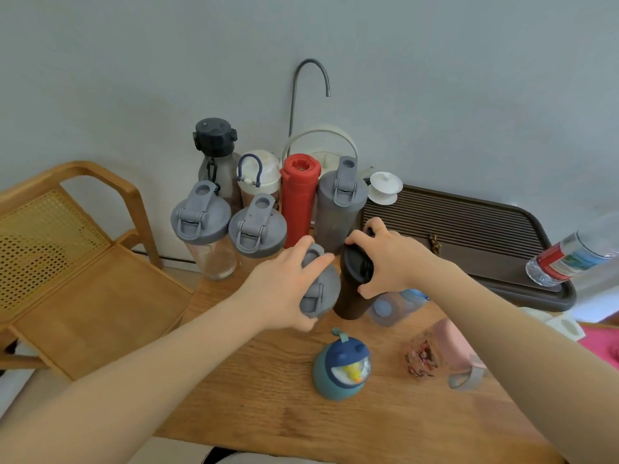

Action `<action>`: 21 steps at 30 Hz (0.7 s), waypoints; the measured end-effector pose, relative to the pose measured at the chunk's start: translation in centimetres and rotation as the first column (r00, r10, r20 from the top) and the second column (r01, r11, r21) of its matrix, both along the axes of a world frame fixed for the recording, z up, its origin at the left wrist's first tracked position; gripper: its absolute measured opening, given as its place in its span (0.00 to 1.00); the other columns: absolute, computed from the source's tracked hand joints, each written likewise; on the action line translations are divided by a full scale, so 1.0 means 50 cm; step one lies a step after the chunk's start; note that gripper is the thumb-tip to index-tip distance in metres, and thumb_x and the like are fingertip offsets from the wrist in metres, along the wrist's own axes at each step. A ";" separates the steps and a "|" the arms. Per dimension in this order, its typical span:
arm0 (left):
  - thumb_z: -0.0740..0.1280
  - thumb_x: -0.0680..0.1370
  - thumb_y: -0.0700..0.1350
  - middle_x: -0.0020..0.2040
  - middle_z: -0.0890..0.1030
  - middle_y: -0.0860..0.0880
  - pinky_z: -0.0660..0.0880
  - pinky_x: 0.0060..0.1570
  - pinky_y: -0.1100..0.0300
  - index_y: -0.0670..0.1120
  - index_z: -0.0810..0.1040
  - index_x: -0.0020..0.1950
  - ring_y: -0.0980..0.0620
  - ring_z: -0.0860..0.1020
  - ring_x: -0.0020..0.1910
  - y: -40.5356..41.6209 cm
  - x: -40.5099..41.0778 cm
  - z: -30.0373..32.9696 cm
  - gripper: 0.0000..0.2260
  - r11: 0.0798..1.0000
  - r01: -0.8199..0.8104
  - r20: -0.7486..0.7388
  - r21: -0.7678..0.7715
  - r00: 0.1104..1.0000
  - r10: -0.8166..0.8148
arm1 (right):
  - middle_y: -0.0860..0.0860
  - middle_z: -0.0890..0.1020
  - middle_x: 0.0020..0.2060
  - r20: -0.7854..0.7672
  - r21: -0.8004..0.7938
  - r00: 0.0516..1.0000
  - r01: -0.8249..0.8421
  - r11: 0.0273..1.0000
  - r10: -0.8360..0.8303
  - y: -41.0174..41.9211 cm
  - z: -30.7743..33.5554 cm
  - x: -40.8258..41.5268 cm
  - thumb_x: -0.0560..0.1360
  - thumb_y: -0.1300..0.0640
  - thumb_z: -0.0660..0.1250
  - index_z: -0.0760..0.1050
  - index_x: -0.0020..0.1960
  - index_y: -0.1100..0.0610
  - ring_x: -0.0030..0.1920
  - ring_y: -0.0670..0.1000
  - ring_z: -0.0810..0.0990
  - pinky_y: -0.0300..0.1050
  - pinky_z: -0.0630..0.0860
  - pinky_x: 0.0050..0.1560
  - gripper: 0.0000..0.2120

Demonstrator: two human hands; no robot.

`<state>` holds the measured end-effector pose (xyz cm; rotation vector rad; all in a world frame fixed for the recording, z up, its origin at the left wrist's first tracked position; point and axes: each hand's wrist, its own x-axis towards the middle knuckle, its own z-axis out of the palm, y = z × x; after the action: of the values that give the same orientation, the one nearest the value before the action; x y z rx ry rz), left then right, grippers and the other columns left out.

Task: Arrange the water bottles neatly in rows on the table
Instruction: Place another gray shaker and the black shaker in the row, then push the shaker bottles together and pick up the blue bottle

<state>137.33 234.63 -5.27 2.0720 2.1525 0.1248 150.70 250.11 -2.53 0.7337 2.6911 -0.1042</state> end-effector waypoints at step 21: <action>0.69 0.72 0.52 0.75 0.41 0.34 0.52 0.71 0.49 0.47 0.41 0.75 0.38 0.51 0.74 0.166 0.007 0.018 0.43 0.994 -0.049 -0.299 -0.099 0.954 0.018 | 0.55 0.57 0.69 -0.124 -0.059 0.991 0.038 0.998 -0.045 0.027 -0.008 0.047 0.65 0.42 0.71 0.54 0.71 0.48 0.62 0.60 0.69 0.51 0.76 0.51 0.42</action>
<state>137.70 242.95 -4.36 2.1083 2.3015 -0.3115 153.04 251.47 -2.94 0.7903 2.7790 -0.2428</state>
